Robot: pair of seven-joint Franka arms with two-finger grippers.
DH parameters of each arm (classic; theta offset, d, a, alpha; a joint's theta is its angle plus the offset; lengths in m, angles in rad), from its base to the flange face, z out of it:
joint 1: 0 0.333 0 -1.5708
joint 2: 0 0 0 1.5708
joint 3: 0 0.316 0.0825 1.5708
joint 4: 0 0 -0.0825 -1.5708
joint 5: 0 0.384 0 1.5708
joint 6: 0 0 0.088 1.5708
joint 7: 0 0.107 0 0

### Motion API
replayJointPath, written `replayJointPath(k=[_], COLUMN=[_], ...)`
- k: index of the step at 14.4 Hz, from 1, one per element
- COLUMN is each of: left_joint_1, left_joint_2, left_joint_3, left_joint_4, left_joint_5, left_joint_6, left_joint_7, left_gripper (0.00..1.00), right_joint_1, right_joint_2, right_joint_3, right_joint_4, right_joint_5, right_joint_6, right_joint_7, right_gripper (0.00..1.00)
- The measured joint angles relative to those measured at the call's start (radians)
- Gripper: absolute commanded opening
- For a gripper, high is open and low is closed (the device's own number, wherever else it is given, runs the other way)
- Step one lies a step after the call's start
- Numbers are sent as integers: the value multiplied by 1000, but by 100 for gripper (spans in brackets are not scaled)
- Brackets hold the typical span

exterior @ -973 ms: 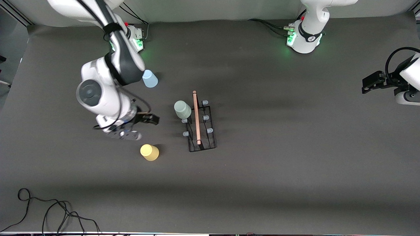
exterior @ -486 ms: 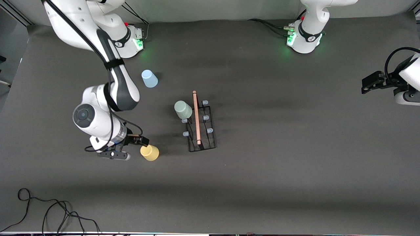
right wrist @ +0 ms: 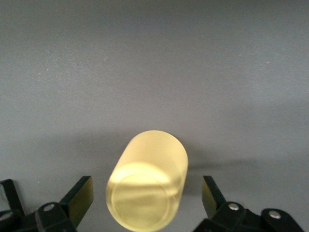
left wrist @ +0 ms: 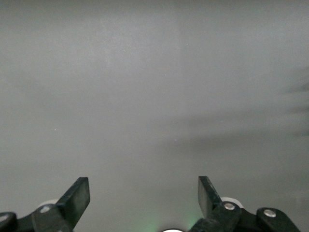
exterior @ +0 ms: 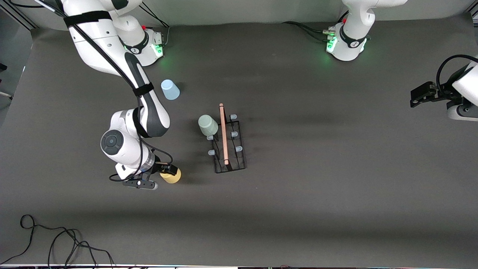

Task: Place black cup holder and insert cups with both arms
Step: 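Move the right gripper to the yellow cup and grasp it, then place the yellow cup onto a rack peg with the right gripper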

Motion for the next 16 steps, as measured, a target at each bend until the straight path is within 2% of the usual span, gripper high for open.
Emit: replayJointPath(k=[1, 2, 3, 6, 8, 12, 14, 16], left_joint_1=[0, -1, -2, -3, -4, -4, -4, -4], left_joint_2=[0, 0, 0, 0, 0, 1, 1, 1], left_joint_3=[0, 0, -1, -1, -1, -1, -1, -1], left_joint_4=[0, 0, 0, 0, 0, -1, -3, -4], left_joint_5=[0, 0, 0, 0, 0, 0, 0, 0], left_joint_6=[0, 0, 0, 0, 0, 0, 0, 0], left_joint_7=[0, 0, 0, 0, 0, 0, 0, 0], left_gripper=[100, 100, 100, 100, 100, 100, 100, 100], right_joint_1=[1, 2, 2, 2, 2, 4, 29, 88], right_joint_2=[12, 26, 37, 48, 31, -112, -185, -213], right_joint_3=[2, 4, 7, 8, 8, 8, 14, 16], right_joint_4=[6, 13, 17, 32, 55, 115, 118, 120], right_joint_5=[3, 4, 4, 5, 8, 18, 19, 20], right_joint_6=[10, 15, 24, 24, -36, -315, -374, -378], right_joint_7=[0, 0, -3, -13, -14, 54, 148, 273], right_gripper=[73, 9, 0, 0, 0, 0, 0, 0])
